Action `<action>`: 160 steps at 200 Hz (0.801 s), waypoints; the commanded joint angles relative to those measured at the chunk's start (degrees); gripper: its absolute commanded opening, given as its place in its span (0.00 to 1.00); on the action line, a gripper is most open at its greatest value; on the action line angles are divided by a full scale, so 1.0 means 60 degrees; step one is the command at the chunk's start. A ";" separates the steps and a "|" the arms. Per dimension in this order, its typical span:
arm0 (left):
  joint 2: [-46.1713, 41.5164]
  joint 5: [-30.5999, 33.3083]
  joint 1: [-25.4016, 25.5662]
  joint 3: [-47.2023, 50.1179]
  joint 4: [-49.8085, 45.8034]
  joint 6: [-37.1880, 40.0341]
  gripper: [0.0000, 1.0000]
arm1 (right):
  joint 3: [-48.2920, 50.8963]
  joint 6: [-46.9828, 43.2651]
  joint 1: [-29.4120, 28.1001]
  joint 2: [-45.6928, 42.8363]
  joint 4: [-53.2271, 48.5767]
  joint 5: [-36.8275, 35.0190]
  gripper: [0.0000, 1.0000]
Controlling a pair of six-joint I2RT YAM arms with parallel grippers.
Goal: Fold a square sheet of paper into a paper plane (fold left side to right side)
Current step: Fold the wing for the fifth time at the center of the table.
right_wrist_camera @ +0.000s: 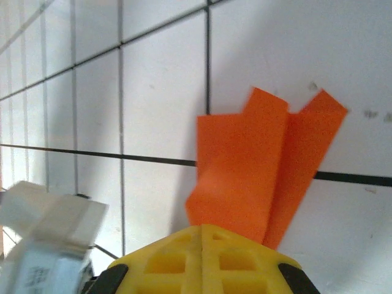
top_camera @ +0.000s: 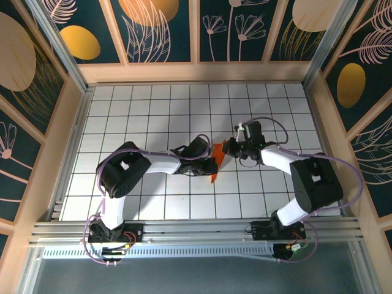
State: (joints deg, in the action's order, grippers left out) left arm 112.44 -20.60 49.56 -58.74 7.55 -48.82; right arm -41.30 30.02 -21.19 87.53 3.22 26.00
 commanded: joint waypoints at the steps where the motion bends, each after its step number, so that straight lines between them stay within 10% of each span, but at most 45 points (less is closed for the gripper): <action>1: 0.0332 0.1060 -0.0002 0.0129 -0.1434 0.0372 0.00 | 0.0477 -0.0199 0.0007 -0.0317 0.0233 0.0357 0.00; 160: 0.0427 0.1569 0.0016 0.0034 -0.1951 0.0455 0.00 | 0.0863 0.0374 -0.0451 0.1690 0.1621 0.0081 0.00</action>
State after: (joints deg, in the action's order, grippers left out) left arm 112.44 -17.91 50.15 -59.86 5.50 -47.53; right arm -36.88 33.47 -23.73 95.79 13.17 29.34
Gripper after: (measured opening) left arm 0.043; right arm 0.048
